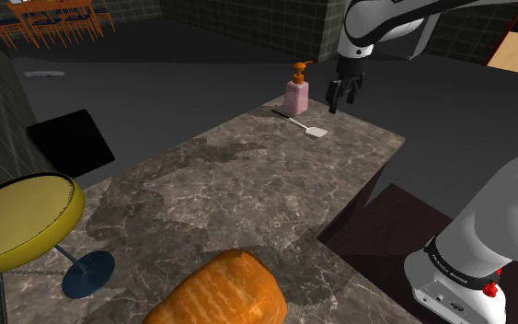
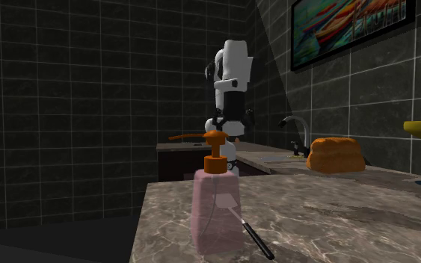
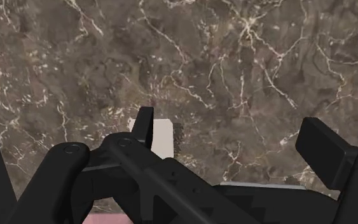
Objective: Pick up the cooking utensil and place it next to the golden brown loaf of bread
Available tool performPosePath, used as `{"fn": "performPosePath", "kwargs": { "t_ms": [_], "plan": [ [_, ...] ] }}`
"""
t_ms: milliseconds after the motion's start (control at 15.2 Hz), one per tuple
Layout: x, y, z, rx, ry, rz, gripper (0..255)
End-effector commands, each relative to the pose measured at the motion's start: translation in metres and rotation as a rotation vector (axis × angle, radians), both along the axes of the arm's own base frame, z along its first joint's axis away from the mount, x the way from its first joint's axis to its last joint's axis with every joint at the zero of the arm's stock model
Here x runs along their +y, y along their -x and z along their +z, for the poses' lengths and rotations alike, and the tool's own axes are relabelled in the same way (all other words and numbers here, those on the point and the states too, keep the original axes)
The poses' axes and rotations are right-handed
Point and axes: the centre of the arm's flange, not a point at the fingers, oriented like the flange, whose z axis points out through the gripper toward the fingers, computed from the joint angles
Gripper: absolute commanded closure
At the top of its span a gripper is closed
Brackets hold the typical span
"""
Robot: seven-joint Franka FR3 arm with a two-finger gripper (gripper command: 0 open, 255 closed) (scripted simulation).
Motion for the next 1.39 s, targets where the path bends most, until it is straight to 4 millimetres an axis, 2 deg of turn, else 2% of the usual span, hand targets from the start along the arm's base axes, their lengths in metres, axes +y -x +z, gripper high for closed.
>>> {"fn": "performPosePath", "kwargs": {
  "t_ms": [0,1188,1320],
  "plan": [
    [-0.004,-0.020,-0.014,-0.012,-0.001,0.007,0],
    [-0.052,-0.209,-0.130,-0.098,-0.017,0.071,0],
    [-0.052,-0.210,-0.136,-0.098,-0.017,0.071,0]
  ]
}}
